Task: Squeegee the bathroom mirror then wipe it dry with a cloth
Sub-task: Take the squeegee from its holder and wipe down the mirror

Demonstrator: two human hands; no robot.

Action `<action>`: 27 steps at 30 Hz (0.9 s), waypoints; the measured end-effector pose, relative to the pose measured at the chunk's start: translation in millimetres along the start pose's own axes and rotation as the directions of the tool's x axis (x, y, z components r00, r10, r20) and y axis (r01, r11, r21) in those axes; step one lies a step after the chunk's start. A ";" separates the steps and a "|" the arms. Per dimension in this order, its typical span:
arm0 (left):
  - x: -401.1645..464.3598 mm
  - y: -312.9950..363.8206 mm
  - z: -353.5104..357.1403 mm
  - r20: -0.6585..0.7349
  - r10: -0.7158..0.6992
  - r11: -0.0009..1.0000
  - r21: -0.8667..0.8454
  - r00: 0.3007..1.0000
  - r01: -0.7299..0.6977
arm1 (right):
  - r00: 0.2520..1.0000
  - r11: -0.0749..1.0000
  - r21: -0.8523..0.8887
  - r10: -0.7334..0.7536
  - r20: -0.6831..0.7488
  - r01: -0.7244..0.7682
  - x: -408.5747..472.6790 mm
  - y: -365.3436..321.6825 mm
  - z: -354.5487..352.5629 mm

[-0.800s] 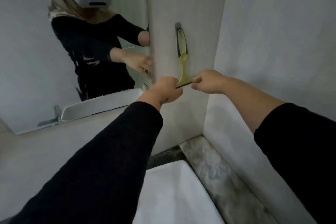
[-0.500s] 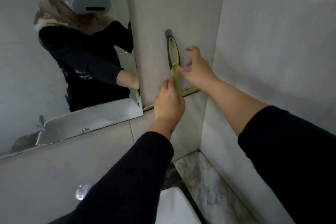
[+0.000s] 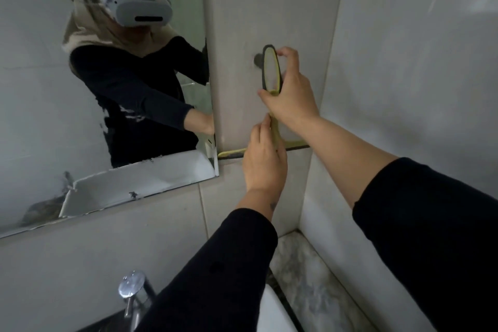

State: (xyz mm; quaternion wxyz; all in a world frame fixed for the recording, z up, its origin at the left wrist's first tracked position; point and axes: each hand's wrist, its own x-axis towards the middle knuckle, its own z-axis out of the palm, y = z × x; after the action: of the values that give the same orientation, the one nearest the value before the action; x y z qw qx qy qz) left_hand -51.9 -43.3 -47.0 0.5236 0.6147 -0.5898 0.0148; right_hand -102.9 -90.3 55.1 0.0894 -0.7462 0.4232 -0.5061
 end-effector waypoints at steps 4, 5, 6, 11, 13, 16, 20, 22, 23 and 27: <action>-7.7 23.9 -22.5 -0.026 -0.010 1.000 -0.019 1.000 0.010 | 0.999 0.999 -0.044 0.005 -0.042 -0.007 -9.0 -25.3 -22.1; -9.7 29.6 -28.5 -0.028 -0.019 0.999 -0.028 0.999 0.019 | 0.999 0.998 -0.060 0.013 -0.049 -0.016 -12.0 -31.9 -27.3; -11.7 34.9 -34.5 -0.035 -0.022 0.999 -0.038 0.999 0.020 | 0.998 0.997 -0.071 0.020 -0.056 -0.024 -15.1 -38.4 -32.7; -18.1 50.8 -69.0 -0.049 0.019 0.999 -0.041 0.999 -0.021 | 1.000 0.993 -0.114 0.015 -0.023 -0.018 -30.4 -67.1 -55.0; -16.9 51.6 -86.7 -0.042 0.033 0.999 -0.008 0.999 -0.034 | 1.000 0.959 -0.285 -0.016 -0.024 0.008 -35.5 -80.0 -63.5; -12.2 48.7 -117.2 -0.040 0.091 0.995 0.033 0.995 -0.089 | 0.974 0.743 -0.642 -0.224 0.031 0.191 -44.6 -102.4 -77.8; -5.0 43.1 -163.9 -0.045 0.187 0.973 0.146 0.981 -0.179 | 0.812 0.324 -0.788 -0.470 0.347 0.524 -45.2 -123.2 -84.2; -1.5 40.4 -188.8 -0.053 0.245 0.952 0.201 0.968 -0.230 | 0.764 0.272 -0.777 -0.526 0.374 0.568 -42.4 -138.6 -81.1; 0.2 39.6 -202.1 -0.057 0.269 0.941 0.226 0.961 -0.250 | 0.738 0.273 -0.758 -0.562 0.374 0.592 -40.8 -148.8 -79.2; 13.7 37.1 -261.4 -0.092 0.335 0.891 0.354 0.938 -0.284 | 0.632 0.295 -0.668 -0.697 0.338 0.683 -26.9 -193.0 -74.1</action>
State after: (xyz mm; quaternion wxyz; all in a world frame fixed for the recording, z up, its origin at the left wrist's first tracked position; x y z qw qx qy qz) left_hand 81.5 128.8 102.9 0.4453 0.5897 -0.6278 0.2447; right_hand -63.5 71.8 180.2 -0.4551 -0.8142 0.2290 -0.2785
